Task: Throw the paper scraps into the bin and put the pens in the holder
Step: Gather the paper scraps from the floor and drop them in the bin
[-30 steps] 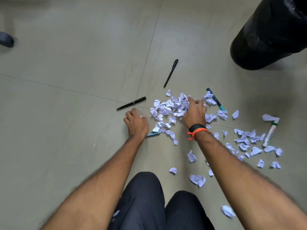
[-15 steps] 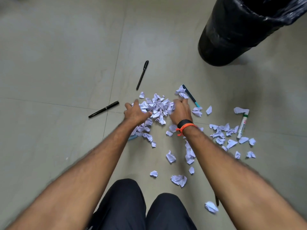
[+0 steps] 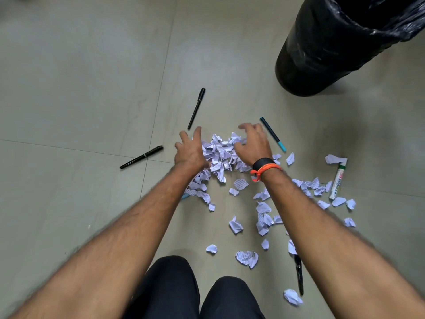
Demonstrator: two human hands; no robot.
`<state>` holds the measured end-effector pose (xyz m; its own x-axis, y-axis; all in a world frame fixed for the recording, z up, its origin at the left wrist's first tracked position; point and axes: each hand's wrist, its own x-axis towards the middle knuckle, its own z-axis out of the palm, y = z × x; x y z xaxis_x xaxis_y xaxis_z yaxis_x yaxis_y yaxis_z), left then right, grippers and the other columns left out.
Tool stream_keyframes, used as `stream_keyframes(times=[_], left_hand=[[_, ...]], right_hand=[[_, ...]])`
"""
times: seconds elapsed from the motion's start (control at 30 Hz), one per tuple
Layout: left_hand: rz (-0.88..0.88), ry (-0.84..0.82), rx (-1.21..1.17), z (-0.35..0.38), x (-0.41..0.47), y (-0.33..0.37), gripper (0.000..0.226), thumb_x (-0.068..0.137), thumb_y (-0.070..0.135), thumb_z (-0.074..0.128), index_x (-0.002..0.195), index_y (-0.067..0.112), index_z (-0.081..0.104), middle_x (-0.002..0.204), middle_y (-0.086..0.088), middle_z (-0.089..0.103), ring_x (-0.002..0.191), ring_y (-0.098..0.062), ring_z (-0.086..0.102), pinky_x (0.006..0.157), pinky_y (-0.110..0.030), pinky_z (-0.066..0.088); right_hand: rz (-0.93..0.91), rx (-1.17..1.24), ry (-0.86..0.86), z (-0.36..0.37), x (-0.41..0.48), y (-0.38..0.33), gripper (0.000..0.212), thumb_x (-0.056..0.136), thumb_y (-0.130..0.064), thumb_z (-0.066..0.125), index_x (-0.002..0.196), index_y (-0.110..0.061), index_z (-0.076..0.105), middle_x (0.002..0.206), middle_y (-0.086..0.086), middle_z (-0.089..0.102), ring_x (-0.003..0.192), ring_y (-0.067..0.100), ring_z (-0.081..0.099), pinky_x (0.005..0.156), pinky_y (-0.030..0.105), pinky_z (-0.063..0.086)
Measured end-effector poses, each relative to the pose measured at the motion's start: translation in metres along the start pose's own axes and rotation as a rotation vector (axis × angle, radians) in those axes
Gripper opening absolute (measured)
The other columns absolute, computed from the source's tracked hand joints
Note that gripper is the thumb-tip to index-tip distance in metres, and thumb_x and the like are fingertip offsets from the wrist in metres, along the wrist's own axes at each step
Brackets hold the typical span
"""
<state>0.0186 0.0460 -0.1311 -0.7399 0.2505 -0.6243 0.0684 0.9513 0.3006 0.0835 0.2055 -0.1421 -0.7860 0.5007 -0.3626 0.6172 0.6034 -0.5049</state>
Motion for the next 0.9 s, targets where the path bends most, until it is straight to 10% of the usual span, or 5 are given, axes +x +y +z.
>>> stream_keyframes(times=[0.17, 0.5, 0.9], left_hand=[[0.089, -0.077, 0.15, 0.004, 0.005, -0.007, 0.108, 0.065, 0.012, 0.086, 0.145, 0.037, 0.019, 0.144, -0.011, 0.02, 0.122, -0.037, 0.037, 0.078, -0.042, 0.05], [0.283, 0.077, 0.038, 0.012, -0.006, -0.01, 0.013, 0.081, 0.01, 0.06, 0.094, 0.01, 0.061, 0.097, -0.012, 0.061, 0.089, -0.035, 0.06, 0.068, -0.032, 0.04], [0.518, 0.251, -0.06, -0.071, -0.03, 0.063, 0.02, 0.078, 0.018, 0.069, 0.097, 0.021, 0.071, 0.091, -0.004, 0.073, 0.089, -0.028, 0.066, 0.072, -0.03, 0.047]], right_hand=[[-0.032, -0.144, -0.366, 0.006, 0.001, -0.004, 0.117, 0.057, -0.045, 0.088, 0.151, -0.032, 0.019, 0.147, 0.016, 0.02, 0.135, 0.038, 0.023, 0.111, 0.047, 0.034], [-0.191, -0.155, -0.188, 0.03, -0.02, -0.017, 0.014, 0.082, -0.008, 0.059, 0.095, -0.01, 0.065, 0.097, 0.015, 0.06, 0.093, 0.037, 0.059, 0.069, 0.029, 0.033], [-0.206, 0.097, 0.086, -0.091, -0.027, -0.025, 0.013, 0.073, -0.023, 0.071, 0.077, -0.011, 0.067, 0.072, 0.009, 0.068, 0.072, 0.033, 0.058, 0.064, 0.035, 0.048]])
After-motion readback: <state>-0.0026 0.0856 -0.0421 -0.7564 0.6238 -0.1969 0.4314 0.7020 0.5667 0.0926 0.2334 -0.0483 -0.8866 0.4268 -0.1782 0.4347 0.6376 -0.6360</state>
